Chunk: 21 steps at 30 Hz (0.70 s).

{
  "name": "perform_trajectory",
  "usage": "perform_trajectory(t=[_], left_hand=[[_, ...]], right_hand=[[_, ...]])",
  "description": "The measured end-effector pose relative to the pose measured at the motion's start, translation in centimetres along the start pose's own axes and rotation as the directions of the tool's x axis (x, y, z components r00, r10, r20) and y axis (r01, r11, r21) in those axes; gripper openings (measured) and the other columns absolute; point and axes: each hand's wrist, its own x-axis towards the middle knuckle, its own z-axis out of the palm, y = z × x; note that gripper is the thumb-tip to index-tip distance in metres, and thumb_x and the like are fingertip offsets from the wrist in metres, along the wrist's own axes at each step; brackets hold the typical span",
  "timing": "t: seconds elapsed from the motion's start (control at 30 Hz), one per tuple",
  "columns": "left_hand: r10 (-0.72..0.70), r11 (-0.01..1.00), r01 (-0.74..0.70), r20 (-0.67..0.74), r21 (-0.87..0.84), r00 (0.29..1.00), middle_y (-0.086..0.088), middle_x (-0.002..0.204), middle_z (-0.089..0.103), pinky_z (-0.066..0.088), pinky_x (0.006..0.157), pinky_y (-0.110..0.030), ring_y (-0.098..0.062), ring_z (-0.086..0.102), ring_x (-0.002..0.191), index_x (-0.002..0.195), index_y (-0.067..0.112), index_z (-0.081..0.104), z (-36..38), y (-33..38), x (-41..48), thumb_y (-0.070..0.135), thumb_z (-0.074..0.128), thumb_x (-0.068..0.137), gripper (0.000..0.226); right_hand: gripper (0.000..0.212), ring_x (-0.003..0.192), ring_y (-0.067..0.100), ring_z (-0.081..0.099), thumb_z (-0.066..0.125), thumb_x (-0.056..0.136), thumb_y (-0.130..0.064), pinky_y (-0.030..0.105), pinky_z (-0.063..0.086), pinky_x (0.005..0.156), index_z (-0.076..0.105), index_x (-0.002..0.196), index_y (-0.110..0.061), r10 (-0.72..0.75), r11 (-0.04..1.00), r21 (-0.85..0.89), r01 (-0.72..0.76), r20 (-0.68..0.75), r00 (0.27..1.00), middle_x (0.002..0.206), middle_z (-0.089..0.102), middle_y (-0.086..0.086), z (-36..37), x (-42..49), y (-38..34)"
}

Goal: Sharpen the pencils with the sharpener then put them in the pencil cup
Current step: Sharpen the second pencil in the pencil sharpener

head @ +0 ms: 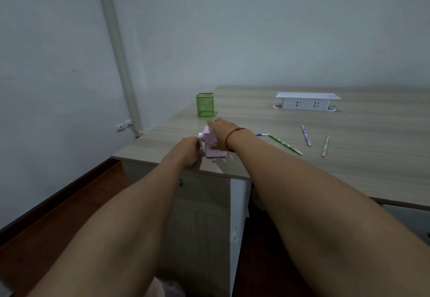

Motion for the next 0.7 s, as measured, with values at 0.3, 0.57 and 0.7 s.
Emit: perform_trajectory(t=[0.3,0.57,0.7], left_hand=[[0.120,0.985,-0.121,0.021,0.126,0.993,-0.018,0.100,0.068,0.051,0.082,-0.040,-0.033,0.063,0.090,0.098,0.008,0.070,0.0,-1.6,1.8,0.016,0.053,0.092,0.020],[0.229,0.899,-0.252,0.105,0.359,0.968,-0.015,0.094,0.066,0.050,0.077,-0.039,-0.031,0.061,0.082,0.091,0.006,0.066,-3.1,-0.9,4.1,0.014,0.052,0.092,0.016],[0.276,0.828,-0.294,0.109,0.477,0.955,-0.016,0.095,0.065,0.046,0.074,-0.037,-0.033,0.062,0.087,0.093,0.006,0.065,-3.7,-0.3,4.2,0.008,0.050,0.091,0.015]], right_hand=[[0.036,0.103,0.026,0.059,0.053,0.095,-0.036,0.032,0.045,0.081,0.058,0.116,-0.008,-0.010,0.997,-0.074,0.004,-0.070,0.997,0.117,0.062,0.012,0.5,1.1,-0.3],[0.035,0.087,0.024,0.052,0.044,0.097,-0.035,0.032,0.043,0.075,0.057,0.114,-0.007,0.011,0.999,-0.045,-0.014,-0.056,0.998,0.111,0.061,0.013,0.6,1.2,-0.6],[0.035,0.101,0.027,0.058,0.042,0.098,-0.034,0.035,0.046,0.086,0.054,0.118,-0.007,0.018,0.999,-0.033,-0.020,-0.050,0.999,0.115,0.060,0.013,1.0,1.2,-0.6]])
